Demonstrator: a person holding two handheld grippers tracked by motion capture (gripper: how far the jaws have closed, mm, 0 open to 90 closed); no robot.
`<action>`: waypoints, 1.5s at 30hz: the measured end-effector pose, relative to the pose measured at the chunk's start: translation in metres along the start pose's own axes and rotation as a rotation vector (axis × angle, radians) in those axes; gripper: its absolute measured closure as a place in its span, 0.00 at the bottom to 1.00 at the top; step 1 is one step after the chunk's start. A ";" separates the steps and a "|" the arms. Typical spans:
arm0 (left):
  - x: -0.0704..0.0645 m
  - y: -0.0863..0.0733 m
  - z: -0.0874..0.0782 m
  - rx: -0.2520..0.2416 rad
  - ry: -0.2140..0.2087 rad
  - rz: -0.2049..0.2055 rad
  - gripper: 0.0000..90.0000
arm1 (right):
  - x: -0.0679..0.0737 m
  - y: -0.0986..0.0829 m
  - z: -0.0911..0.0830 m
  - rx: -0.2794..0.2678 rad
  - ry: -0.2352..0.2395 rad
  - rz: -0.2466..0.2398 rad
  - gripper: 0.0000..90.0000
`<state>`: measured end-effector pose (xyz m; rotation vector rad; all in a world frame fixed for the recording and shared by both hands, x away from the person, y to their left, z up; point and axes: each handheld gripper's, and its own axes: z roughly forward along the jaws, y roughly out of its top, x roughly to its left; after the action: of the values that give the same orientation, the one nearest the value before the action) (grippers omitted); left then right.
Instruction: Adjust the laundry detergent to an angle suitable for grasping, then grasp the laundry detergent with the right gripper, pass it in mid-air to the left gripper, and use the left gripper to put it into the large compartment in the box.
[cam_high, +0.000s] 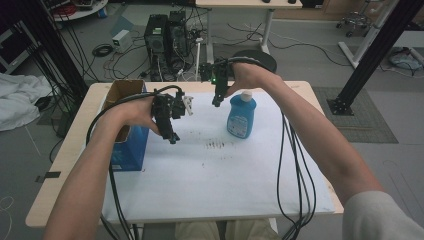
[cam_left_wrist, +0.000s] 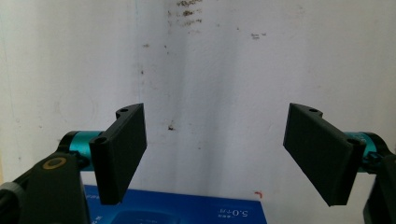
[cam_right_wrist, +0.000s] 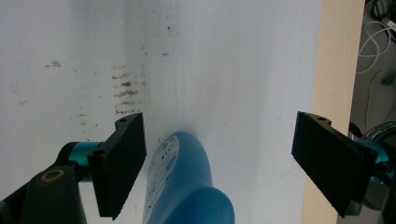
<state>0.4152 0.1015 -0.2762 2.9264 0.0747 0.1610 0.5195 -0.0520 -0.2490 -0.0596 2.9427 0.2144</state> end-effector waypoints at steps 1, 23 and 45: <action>0.000 0.000 0.000 0.000 0.001 0.000 0.24 | 0.001 0.000 0.000 0.002 -0.001 -0.001 0.19; -0.002 0.005 -0.005 0.008 0.010 -0.015 0.24 | 0.003 -0.002 -0.003 -0.004 -0.001 -0.003 0.19; -0.005 0.005 -0.007 0.009 0.018 -0.007 0.24 | 0.018 -0.006 -0.010 -0.019 -0.013 0.015 0.19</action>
<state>0.4093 0.0973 -0.2685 2.9340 0.0890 0.1863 0.5003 -0.0602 -0.2431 -0.0381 2.9289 0.2435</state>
